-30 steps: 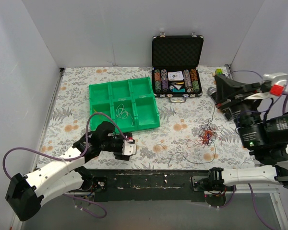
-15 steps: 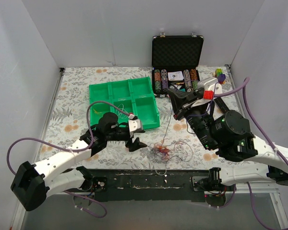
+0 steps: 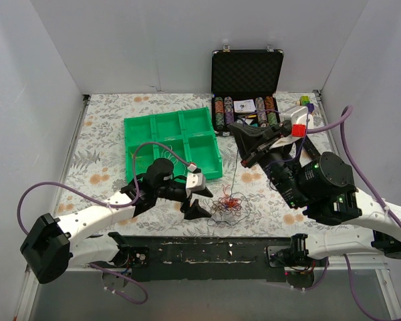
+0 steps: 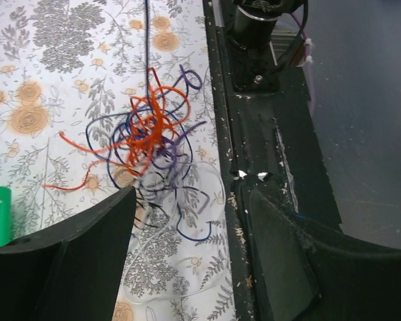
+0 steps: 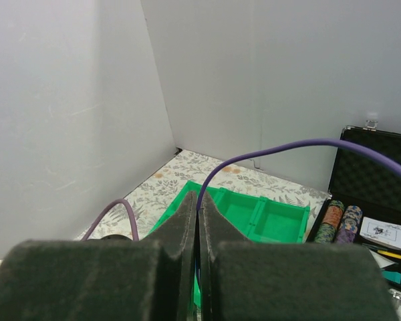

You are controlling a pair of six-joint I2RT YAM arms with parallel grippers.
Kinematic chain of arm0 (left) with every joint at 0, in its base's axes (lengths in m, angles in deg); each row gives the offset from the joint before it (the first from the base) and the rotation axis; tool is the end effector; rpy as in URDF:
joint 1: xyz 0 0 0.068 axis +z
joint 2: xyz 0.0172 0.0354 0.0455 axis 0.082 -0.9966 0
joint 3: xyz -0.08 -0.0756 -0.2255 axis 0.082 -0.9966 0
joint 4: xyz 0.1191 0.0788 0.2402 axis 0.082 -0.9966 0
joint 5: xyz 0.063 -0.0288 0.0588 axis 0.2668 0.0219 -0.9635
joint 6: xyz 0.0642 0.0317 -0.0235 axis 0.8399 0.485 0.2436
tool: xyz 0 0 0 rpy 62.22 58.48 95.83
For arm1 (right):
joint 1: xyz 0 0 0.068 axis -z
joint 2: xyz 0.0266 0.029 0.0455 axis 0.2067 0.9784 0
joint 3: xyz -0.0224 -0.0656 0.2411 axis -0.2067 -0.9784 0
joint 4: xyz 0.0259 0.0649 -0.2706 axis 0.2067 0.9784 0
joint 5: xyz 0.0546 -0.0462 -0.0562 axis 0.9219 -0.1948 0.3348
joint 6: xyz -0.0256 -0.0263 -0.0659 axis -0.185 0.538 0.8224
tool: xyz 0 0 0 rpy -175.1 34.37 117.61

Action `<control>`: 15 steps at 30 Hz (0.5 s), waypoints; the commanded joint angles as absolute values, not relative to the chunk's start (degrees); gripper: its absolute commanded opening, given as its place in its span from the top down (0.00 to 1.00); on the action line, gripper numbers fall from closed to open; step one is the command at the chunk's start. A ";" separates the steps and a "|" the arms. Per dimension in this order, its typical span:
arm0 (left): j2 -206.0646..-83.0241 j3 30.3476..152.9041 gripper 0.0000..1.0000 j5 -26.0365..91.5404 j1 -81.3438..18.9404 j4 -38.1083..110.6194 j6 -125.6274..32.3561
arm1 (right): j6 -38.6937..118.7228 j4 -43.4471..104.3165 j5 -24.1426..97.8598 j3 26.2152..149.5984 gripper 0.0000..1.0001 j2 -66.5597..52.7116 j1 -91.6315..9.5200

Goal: Untangle the cables
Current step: Untie the cable.

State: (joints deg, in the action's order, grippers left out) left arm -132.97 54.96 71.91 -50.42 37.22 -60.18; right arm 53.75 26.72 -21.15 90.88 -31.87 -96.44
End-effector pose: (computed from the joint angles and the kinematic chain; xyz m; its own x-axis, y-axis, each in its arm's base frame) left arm 0.1622 -0.2334 0.2076 -0.6728 0.2784 -0.6854 0.7330 0.1259 -0.6685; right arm 0.0689 0.2045 0.5198 0.1095 0.3362 -0.9354 -0.5594 0.7988 0.2216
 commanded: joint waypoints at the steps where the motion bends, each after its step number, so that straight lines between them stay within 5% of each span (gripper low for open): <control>1: -132.33 54.00 0.30 74.94 -51.46 39.33 -60.19 | 52.02 23.95 -19.91 93.57 0.99 -31.67 -96.74; 15: -132.95 51.36 0.20 70.28 -52.43 47.69 -60.02 | 50.26 24.39 -17.37 95.68 0.99 -30.17 -96.83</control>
State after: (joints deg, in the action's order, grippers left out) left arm -133.34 52.30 71.19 -51.86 45.44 -61.43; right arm 51.47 26.83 -18.57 92.45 -30.25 -96.44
